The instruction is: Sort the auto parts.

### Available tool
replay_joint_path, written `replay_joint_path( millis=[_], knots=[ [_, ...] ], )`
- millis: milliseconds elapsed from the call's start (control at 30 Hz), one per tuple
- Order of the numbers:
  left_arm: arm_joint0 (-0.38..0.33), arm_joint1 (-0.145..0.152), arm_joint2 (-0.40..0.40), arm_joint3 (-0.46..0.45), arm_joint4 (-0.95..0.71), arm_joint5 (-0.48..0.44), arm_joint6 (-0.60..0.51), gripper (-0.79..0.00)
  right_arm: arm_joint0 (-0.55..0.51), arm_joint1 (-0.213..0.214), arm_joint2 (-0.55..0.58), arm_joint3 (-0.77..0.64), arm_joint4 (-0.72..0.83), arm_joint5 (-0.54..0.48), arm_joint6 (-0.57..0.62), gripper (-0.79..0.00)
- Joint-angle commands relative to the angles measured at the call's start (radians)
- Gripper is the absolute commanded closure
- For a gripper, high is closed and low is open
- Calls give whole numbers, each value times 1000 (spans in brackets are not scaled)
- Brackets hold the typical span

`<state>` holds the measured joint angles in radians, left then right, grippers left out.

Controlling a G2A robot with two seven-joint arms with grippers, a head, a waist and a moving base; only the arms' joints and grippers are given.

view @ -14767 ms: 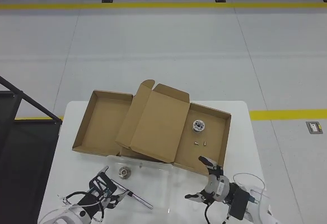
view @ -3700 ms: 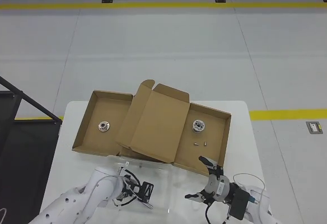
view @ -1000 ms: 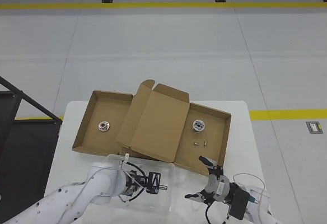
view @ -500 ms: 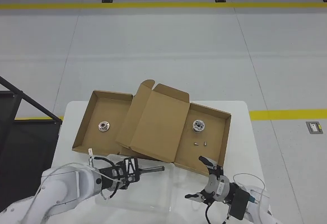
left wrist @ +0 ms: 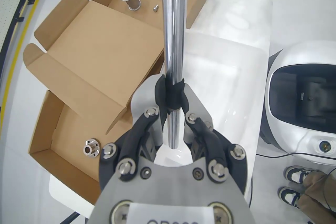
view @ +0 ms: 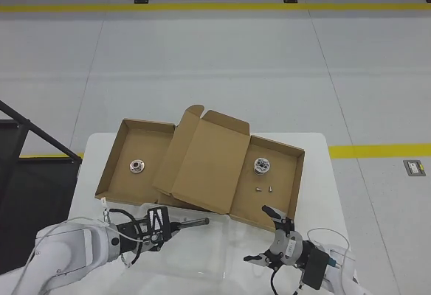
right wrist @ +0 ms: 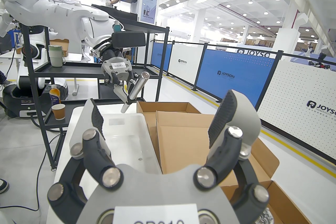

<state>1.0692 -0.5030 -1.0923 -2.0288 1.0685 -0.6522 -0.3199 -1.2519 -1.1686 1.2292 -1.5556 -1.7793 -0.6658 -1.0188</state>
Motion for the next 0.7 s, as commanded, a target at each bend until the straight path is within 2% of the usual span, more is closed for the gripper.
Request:
replay_joint_path(
  millis=[0,100,267,500,667],
  knots=[
    [2,-1,0,2,-2,4,3,0,0,0,0,0,0,-1,0,-785],
    [-1,-10,-11,37,-79,22,73,0,0,0,0,0,0,-1,0,-785],
    [-24,-17,-59,92,-252,-21,137,0,0,0,0,0,0,-1,0,-785],
    [-19,-17,-123,147,-479,-102,137,0,0,0,0,0,0,-1,0,-785],
    [-16,-19,-150,158,-533,-105,108,0,0,0,0,0,0,-1,0,-785]
  ],
)
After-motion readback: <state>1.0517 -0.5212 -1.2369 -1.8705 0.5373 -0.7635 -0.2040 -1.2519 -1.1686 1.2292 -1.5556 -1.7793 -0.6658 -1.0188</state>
